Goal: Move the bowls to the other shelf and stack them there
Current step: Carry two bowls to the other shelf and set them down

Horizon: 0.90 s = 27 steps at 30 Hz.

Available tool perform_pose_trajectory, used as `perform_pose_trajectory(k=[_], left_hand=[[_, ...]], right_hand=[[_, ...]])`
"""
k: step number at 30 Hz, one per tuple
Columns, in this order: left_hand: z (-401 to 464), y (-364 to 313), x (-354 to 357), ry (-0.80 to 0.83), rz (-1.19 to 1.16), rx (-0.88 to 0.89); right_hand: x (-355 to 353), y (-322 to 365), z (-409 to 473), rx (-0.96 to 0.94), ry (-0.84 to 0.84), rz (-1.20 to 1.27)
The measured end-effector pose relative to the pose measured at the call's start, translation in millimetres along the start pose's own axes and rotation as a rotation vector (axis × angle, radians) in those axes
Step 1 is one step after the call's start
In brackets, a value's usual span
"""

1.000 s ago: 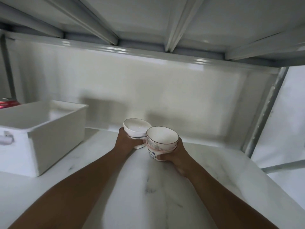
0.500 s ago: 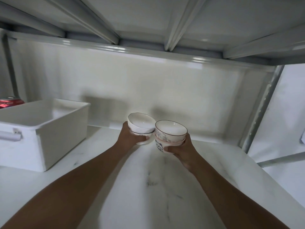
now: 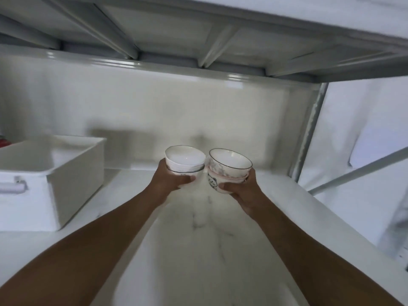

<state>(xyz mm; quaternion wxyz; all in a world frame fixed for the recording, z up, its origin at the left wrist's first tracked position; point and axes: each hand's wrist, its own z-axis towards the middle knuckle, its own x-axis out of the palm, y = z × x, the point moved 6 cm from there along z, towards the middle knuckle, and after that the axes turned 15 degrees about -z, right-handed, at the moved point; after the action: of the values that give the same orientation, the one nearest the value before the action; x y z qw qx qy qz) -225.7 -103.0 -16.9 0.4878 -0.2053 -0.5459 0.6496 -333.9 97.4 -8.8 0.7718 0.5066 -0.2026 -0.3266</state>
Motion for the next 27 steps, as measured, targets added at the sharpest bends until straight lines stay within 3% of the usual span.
perform_pose_trajectory(k=[14,19,27], left_hand=[[-39,-2,97,0.331,-0.137,-0.084],[-56,3,152,0.47,-0.176,-0.112],[-92,13,256,0.635,-0.248,-0.146]], right_hand=[[-63,58,-104,-0.015,-0.253,-0.17],[-97,84,-150,0.008,-0.313,-0.241],[-167,116,-234,0.082,-0.544,-0.305]])
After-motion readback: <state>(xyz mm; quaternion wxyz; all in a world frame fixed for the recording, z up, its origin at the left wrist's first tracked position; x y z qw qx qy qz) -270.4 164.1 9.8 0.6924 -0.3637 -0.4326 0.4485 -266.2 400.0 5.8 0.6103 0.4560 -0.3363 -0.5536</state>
